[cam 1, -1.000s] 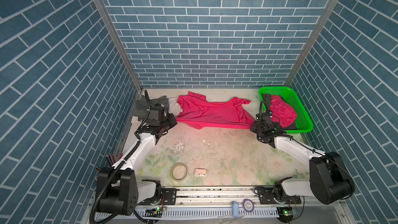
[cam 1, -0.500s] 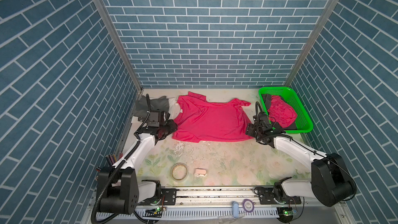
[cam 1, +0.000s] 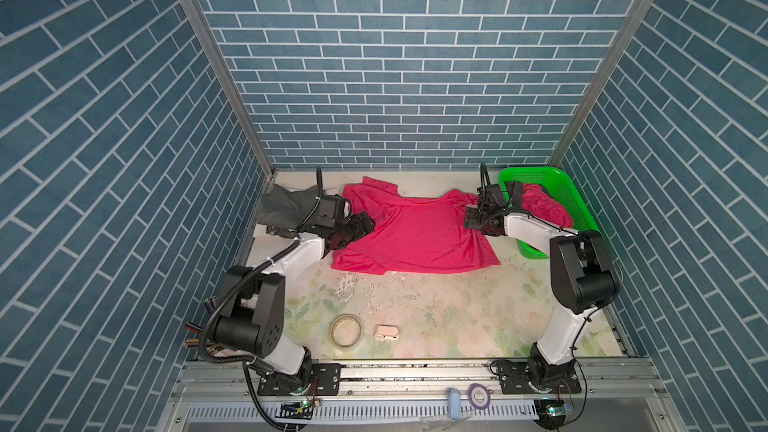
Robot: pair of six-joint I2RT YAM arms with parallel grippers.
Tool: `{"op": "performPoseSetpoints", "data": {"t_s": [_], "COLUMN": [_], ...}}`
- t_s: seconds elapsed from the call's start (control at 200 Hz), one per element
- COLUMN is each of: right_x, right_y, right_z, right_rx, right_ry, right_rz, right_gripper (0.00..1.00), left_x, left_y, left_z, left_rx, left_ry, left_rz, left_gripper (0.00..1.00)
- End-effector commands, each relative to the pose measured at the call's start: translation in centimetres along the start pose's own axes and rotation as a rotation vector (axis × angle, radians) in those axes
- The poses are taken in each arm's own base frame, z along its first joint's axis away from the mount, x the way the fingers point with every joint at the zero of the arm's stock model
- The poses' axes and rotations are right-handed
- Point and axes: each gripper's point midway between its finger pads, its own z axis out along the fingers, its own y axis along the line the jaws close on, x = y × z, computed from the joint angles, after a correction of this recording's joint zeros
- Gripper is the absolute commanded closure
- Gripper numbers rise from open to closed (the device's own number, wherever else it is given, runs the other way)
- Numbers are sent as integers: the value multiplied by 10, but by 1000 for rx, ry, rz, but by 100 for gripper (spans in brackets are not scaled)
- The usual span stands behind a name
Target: Fold and stack the t-shirts
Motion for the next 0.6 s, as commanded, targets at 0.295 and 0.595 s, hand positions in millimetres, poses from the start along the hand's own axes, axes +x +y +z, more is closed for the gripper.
{"op": "performPoseSetpoints", "data": {"t_s": [0.295, 0.595], "right_x": [-10, -45], "right_y": [-9, -24], "right_z": [57, 98], "right_rx": [33, 58], "right_ry": [71, 56], "right_rz": [-14, 44], "right_gripper": [78, 95], "left_x": [-4, -27], "left_y": [11, 18], "left_z": [62, 119], "left_rx": [0, -38], "left_ry": [42, 54], "left_rz": [-65, -77], "left_gripper": [12, 12]}}
